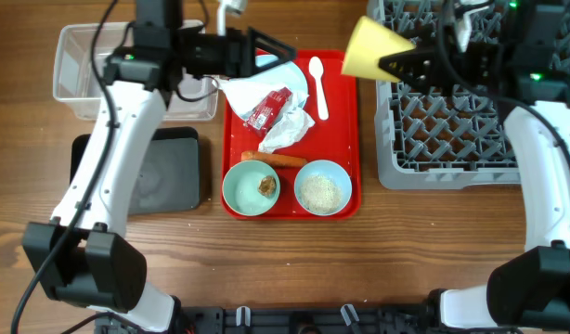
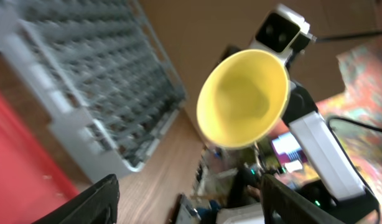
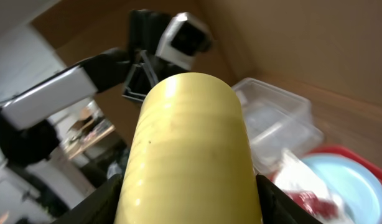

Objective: Sort waste into correct bins and load items into the dishwasher rack
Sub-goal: 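Lift the yellow cup and hand it to the right gripper, then lower the yellow cup into the rack with the right gripper and release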

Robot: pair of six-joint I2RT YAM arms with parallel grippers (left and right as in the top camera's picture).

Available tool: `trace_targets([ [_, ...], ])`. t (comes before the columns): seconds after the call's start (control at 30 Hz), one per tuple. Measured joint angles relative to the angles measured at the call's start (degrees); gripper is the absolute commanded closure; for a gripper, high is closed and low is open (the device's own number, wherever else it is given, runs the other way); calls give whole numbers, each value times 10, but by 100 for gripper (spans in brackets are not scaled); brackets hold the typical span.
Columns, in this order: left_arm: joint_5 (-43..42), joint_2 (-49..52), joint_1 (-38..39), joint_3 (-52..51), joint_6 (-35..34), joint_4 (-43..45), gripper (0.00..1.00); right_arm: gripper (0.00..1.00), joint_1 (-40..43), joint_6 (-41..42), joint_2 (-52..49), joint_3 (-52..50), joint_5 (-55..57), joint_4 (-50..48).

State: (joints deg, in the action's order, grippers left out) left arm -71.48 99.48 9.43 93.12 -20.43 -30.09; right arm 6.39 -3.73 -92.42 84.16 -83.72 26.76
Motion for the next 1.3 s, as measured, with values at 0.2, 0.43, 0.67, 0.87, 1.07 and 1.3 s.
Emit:
trace_targets([
  [0.2,120,0,-39,0,0,-73,23,71,49,47,0,0,139,111],
  [0.43,336,0,-29,0,0,-173,26,71,107,106,4,2,306,236],
  [0.67,469,0,-4,0,0,-225,27,71,131,127,13,88,577,460],
  [0.87,516,0,10,0,0,-239,27,71,131,131,19,109,720,530],
  [1.07,550,0,27,0,2,-244,26,69,120,136,-16,110,762,538],
  [1.3,575,0,37,0,2,-244,25,69,42,165,-125,111,808,564],
])
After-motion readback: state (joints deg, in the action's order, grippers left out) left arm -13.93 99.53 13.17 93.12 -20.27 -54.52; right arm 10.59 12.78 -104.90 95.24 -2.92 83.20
